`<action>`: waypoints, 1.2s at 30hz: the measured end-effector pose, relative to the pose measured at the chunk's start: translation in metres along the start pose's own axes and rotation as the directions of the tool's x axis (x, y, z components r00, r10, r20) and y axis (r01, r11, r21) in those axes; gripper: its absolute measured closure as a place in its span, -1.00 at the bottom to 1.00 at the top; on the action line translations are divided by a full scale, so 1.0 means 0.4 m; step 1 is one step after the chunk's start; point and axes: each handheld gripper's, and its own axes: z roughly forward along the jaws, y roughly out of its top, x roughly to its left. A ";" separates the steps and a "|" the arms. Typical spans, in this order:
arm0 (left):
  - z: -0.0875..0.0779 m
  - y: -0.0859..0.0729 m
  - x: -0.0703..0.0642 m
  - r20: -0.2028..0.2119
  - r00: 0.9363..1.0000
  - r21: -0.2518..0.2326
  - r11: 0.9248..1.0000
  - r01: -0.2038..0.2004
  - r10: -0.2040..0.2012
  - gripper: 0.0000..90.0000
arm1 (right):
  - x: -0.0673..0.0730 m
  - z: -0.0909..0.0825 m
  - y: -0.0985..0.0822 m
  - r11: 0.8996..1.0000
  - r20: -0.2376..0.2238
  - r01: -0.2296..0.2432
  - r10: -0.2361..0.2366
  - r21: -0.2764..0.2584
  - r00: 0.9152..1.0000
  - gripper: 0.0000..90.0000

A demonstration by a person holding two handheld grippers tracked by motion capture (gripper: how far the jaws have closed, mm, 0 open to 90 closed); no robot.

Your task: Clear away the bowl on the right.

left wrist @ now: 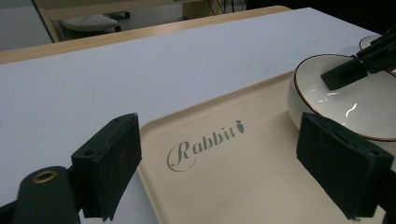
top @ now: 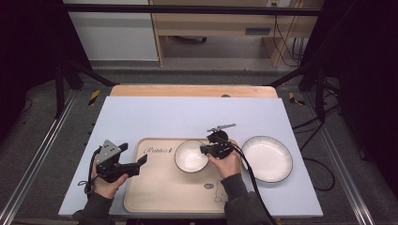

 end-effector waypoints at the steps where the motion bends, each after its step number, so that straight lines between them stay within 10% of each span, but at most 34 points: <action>1: 0.000 0.000 0.000 0.000 1.000 0.000 1.000 0.000 0.000 -0.70 | 0.000 0.000 0.000 1.000 0.000 0.000 0.000 0.000 1.000 0.81; 20: -0.001 0.000 0.000 0.001 1.000 -0.003 1.000 0.004 -0.004 -0.70 | -0.001 -0.002 -0.004 0.999 0.036 0.037 -0.036 -0.011 0.999 0.74; 36: -0.001 0.000 0.002 -0.003 1.000 -0.005 1.000 0.007 -0.007 -0.71 | -0.004 -0.090 -0.007 0.967 0.082 0.149 -0.134 -0.208 0.988 -0.21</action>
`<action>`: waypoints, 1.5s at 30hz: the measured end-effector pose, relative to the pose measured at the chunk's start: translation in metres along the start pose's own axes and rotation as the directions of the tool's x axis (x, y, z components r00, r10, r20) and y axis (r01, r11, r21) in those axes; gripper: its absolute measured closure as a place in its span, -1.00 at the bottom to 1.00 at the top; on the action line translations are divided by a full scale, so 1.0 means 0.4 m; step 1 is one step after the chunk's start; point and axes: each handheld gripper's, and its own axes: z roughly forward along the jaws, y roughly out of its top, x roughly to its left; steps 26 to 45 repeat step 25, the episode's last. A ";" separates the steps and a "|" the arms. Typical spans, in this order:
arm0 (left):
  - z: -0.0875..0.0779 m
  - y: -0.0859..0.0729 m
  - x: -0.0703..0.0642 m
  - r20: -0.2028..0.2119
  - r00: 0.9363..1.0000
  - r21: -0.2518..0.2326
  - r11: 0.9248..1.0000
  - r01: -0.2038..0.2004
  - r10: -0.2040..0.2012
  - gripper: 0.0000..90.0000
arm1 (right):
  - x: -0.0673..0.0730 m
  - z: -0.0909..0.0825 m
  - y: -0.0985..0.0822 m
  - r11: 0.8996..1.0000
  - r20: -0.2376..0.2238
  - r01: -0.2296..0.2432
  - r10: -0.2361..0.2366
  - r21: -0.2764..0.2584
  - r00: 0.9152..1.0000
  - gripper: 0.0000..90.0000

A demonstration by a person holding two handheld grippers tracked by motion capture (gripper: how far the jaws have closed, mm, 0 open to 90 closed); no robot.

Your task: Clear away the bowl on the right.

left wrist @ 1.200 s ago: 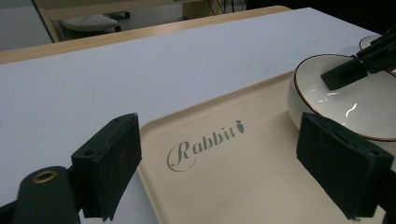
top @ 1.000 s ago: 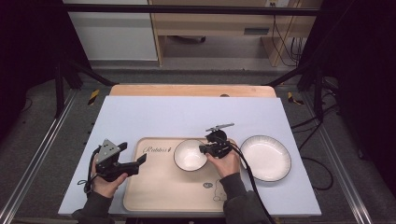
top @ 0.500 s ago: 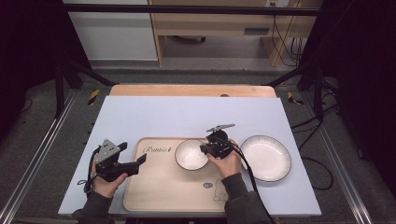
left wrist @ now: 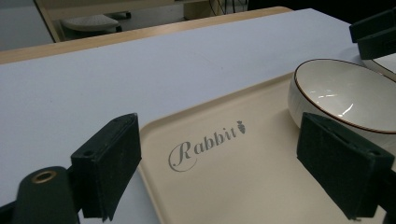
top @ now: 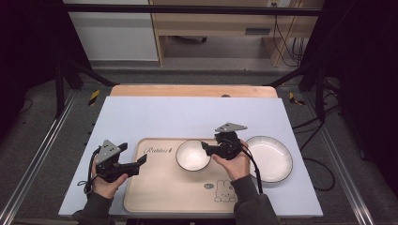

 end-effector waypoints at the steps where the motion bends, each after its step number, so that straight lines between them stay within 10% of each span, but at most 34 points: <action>1: 0.000 0.000 0.000 0.000 1.000 0.000 1.000 0.002 -0.002 -0.71 | 0.001 -0.006 -0.001 1.000 -0.001 0.009 -0.009 -0.010 1.000 -0.26; 16: 0.002 -0.004 0.004 -0.003 1.000 0.001 1.000 0.009 -0.009 -0.72 | -0.036 -0.103 -0.038 0.980 0.041 0.030 -0.022 -0.196 0.999 -0.68; 45: 0.005 -0.008 0.010 -0.007 1.000 0.006 1.000 0.014 -0.014 -0.72 | -0.054 -0.122 -0.071 0.981 0.057 0.044 -0.034 -0.190 0.998 -0.72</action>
